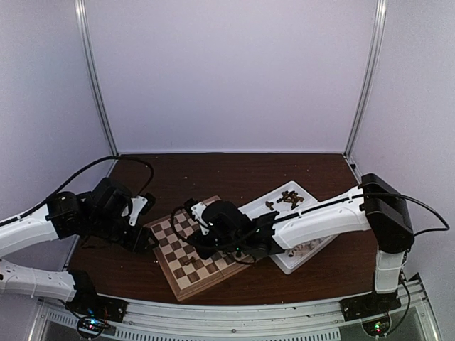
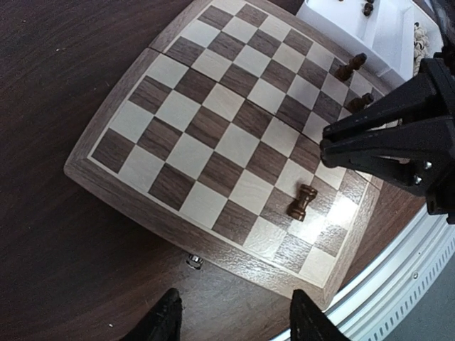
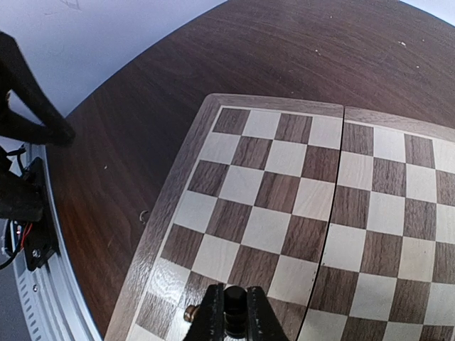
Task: Set up the chess pieces on the board
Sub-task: Place the chess piece on the chessboard.
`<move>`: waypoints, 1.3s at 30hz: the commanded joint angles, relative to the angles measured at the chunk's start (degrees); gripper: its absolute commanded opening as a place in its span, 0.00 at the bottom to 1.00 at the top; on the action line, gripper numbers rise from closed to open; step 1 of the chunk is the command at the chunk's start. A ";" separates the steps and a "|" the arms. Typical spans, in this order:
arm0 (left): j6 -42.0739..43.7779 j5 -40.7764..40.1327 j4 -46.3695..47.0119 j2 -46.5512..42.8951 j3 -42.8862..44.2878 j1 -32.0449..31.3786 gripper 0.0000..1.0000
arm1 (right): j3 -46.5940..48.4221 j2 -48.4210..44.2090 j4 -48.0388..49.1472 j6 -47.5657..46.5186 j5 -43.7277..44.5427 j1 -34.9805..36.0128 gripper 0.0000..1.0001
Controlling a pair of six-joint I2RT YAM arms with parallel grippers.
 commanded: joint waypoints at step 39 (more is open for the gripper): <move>-1.66 -1.00 -0.71 -4.11 -3.13 1.21 0.57 | 10.50 7.92 -9.11 -1.94 5.16 -0.03 0.31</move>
